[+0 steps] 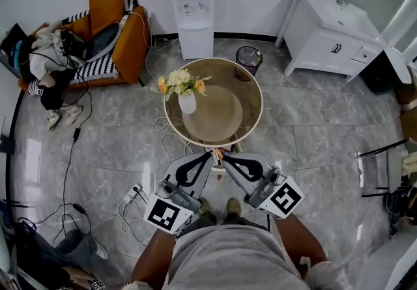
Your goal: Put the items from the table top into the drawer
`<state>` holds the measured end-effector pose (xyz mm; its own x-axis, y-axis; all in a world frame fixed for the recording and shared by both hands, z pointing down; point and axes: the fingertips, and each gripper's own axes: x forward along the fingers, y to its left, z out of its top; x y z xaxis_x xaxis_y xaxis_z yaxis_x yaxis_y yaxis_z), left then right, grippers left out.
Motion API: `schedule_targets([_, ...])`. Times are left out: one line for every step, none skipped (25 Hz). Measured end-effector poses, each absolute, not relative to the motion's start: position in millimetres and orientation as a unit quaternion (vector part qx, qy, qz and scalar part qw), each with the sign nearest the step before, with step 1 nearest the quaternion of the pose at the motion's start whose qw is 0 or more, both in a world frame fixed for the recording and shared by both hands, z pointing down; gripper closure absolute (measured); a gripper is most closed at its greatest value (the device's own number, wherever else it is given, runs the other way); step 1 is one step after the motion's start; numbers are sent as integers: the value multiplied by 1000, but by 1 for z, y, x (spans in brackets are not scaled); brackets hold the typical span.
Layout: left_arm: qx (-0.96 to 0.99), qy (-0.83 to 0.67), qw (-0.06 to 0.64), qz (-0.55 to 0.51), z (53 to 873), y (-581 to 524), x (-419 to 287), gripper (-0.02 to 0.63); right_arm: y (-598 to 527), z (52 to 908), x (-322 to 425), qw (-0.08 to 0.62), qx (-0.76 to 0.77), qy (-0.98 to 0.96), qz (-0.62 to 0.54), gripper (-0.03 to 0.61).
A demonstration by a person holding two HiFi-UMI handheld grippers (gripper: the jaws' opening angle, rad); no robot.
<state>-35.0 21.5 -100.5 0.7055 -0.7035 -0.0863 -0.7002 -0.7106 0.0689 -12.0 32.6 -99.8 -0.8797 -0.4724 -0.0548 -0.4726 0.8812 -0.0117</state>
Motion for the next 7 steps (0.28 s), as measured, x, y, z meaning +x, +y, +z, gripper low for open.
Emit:
schedule_targets([923,-380,15,-51,-101,22,-35,614,33,-101,-12,29,-243,970,0,580])
schedule_targets([923,-380,16,-49,-101,22,-35,614,33,-103,-12,31,-242,970,1,580])
schedule_targets([923,-381,16,-48,-101,21,-34,614,32,-104,-12,32,-242,970,2,580])
schedule_targets([923,-381,16,-48,-102,21,-34,614,32,-104,-12,32,-241,970,4,580])
schedule_targets([923,-382,14,-50,-102,20,-34,614,32,-104,-12,31,-240,970,4,580])
schedule_targets([922,-383,12,-52,-103,20,-34,614,31,-103,-11,30,-239,971,5,580])
schedule_targets([922,-384,10,-53,-104,19,-34,614,31,-102,-11,30,-238,971,5,580])
